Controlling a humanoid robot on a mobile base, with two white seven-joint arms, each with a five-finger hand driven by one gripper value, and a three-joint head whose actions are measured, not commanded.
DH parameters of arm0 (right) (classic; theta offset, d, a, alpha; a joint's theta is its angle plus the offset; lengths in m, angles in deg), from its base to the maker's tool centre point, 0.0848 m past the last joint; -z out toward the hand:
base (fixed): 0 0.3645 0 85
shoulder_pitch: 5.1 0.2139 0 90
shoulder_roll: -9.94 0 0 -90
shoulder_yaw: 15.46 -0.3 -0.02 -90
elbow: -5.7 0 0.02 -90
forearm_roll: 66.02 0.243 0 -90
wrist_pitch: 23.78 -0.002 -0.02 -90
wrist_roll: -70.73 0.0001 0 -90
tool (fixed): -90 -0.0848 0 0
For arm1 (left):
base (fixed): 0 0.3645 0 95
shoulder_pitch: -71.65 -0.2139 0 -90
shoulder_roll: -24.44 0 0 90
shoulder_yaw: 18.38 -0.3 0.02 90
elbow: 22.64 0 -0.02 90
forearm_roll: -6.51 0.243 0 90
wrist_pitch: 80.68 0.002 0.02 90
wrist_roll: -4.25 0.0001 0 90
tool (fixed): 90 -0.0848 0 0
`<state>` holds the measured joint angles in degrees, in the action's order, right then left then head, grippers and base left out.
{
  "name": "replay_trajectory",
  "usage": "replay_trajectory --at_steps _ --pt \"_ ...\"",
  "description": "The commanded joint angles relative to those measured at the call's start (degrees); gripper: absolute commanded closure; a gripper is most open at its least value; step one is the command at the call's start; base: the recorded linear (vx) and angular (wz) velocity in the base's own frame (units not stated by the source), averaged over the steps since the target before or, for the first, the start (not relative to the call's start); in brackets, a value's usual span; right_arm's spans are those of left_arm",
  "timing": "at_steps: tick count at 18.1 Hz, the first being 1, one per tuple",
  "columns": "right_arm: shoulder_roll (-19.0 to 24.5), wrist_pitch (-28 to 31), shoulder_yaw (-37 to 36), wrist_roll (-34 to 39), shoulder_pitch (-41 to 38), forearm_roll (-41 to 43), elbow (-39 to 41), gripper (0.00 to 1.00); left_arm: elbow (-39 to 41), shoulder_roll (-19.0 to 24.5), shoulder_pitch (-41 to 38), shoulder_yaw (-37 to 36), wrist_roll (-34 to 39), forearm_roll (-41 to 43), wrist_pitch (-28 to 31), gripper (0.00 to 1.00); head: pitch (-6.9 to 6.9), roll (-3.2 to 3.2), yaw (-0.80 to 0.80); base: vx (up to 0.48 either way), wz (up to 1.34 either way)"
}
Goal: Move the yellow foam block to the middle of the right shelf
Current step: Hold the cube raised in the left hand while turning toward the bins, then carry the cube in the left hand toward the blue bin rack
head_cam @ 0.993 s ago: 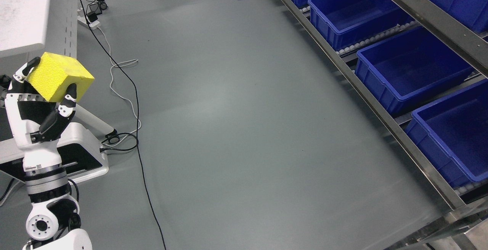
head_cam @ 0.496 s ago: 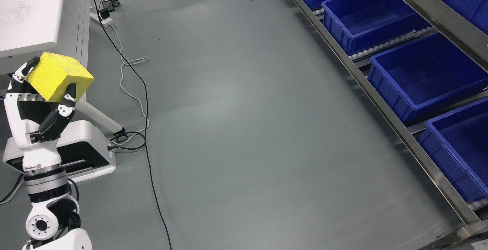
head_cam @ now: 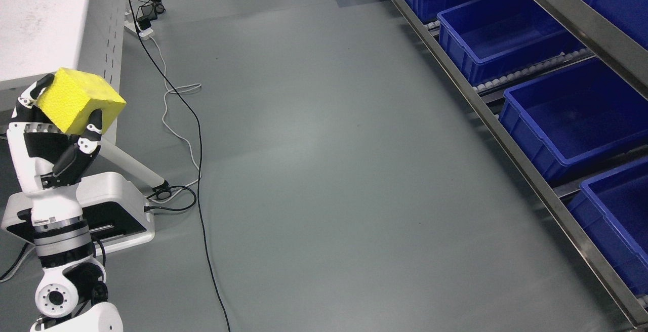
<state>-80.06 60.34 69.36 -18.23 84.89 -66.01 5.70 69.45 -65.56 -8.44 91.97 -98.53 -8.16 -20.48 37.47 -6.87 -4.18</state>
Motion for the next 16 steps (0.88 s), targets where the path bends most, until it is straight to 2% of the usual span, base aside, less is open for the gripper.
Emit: replay_trajectory --at_steps 1,16 --pt "-1.0 0.3 0.0 0.0 0.2 0.1 1.0 0.00 -0.1 1.0 0.2 -0.3 -0.1 0.0 0.4 0.99 0.00 0.00 0.00 0.191 0.00" --pt "-1.0 0.3 0.0 0.0 0.2 0.1 1.0 0.00 -0.1 1.0 0.3 -0.2 -0.1 0.0 0.4 0.99 0.00 0.00 0.00 0.217 -0.07"
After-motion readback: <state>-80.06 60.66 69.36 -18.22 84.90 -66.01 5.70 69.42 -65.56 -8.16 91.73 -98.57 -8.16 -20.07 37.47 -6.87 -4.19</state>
